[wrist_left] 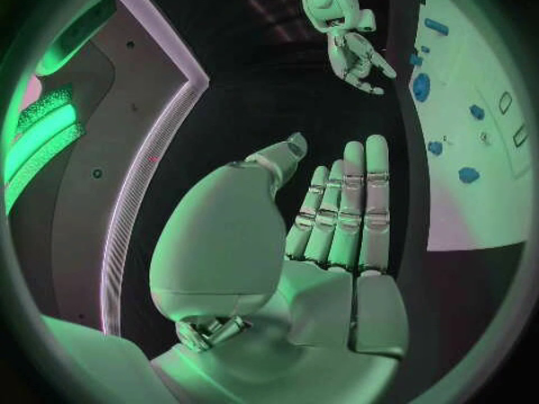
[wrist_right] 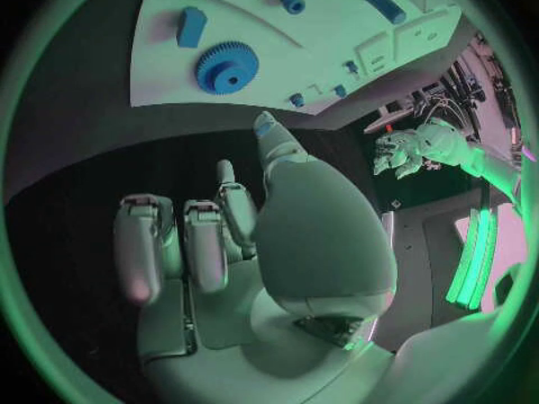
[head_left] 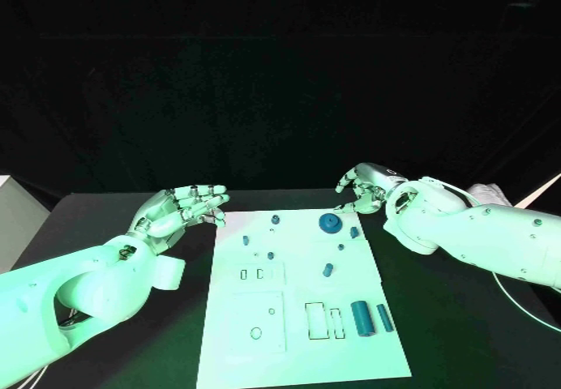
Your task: Assemble the parts on the task board
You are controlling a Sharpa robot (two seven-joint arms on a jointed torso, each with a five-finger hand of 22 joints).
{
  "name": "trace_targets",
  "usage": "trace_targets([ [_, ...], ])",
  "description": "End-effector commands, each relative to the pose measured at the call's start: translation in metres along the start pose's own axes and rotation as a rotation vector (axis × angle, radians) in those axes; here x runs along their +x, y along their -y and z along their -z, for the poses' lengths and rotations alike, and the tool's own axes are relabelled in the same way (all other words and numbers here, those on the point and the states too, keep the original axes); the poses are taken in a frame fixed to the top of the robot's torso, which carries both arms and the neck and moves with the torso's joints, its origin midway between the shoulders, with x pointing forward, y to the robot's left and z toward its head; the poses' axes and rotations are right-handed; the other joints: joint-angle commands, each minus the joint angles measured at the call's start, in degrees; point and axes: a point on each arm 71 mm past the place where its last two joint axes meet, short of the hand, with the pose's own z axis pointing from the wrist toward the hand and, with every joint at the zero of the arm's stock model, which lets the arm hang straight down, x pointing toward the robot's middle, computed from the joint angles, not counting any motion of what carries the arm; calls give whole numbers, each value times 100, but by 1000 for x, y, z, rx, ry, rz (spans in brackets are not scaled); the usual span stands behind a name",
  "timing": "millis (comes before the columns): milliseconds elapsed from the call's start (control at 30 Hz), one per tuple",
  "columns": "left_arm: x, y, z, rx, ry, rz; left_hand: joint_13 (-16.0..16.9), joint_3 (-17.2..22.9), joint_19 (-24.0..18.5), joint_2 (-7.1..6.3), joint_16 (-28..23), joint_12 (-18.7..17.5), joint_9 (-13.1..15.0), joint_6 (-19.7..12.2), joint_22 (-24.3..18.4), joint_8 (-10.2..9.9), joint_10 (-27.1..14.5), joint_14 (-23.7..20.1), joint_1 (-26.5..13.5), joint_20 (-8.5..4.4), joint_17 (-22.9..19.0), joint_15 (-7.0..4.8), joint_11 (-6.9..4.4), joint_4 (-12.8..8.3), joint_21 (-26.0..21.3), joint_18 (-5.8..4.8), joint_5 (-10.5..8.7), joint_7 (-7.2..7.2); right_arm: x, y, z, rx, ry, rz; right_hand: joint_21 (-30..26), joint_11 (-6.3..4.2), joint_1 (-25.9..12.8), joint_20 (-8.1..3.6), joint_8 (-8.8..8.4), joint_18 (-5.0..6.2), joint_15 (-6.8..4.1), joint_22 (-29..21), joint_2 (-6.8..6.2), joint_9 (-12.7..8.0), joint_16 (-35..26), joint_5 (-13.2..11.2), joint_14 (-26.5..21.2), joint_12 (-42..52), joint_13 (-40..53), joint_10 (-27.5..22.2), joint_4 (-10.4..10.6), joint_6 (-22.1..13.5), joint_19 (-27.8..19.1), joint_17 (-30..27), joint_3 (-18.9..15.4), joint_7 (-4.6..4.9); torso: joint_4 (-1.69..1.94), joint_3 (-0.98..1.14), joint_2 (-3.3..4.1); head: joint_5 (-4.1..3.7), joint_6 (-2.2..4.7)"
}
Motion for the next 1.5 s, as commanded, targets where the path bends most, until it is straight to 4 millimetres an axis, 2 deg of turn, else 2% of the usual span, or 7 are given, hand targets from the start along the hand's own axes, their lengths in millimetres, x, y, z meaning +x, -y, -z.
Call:
trace_targets([
  [33,3,1,-1,13,-27,8,1,27,-43,-7,20,-25,-9,20,10,-38,-21,-42,-13,6,-3,-3,3,-19,20,61,14,76,9,6,-2,61,-103,-24,340,102,282,130,209,-139,126,1219,10,59,231,-3,554,1326,1540,383,547,-262,449,1295,-247,77,-17,19,3,11,0],
  [400,3,1,-1,13,-27,8,1,27,-53,-11,20,-27,-10,15,15,-42,-26,-50,-17,8,-6,-1,5,-21,26,60,15,77,25,7,-7,100,-137,-14,452,132,311,156,224,-176,154,1368,15,50,262,16,575,1441,1696,512,676,-364,523,1397,-302,108,33,-15,2,-16,-35],
  [667,2,1,0,13,-23,6,1,27,-53,-11,20,-27,-10,15,15,-42,-26,-50,-17,8,-6,-1,5,-21,26,60,15,77,33,5,-7,104,-152,-6,470,136,317,163,238,-182,160,1392,37,51,268,47,580,1454,1714,527,677,-363,535,1420,-297,111,20,-6,13,-15,-53],
  [1333,2,1,0,9,-21,5,-1,31,-74,-13,23,-33,-15,2,28,-52,-39,-62,-21,11,-10,3,9,-25,42,60,14,82,46,-2,-10,82,-156,9,482,94,453,152,356,-186,133,1409,182,58,264,243,575,1475,1745,550,650,-133,542,1402,-121,59,29,-2,13,13,-90],
  [1367,2,1,0,9,-20,5,-1,31,-74,-13,23,-33,-15,2,28,-52,-39,-62,-21,11,-10,3,9,-25,42,60,14,82,47,-2,-10,81,-156,9,479,91,465,150,360,-185,129,1406,193,56,264,241,576,1481,1753,557,650,-115,540,1403,-102,55,27,-5,9,14,-97],
  [1400,2,1,0,9,-20,4,-1,31,-74,-13,23,-33,-15,2,28,-52,-39,-62,-21,11,-10,3,9,-25,42,60,14,82,47,-2,-10,80,-157,9,482,74,523,134,372,-186,112,1409,227,46,265,62,575,1486,1762,565,650,-41,541,1403,22,35,27,-3,10,15,-98],
  [1500,1,1,0,8,-19,4,-1,31,-74,-13,23,-33,-15,2,28,-52,-39,-62,-21,11,-10,3,9,-25,42,60,14,82,47,-2,-10,80,-159,10,483,48,564,113,382,-186,86,1411,247,22,265,65,576,1490,1768,570,653,66,541,1405,196,7,23,-3,10,25,-99],
])
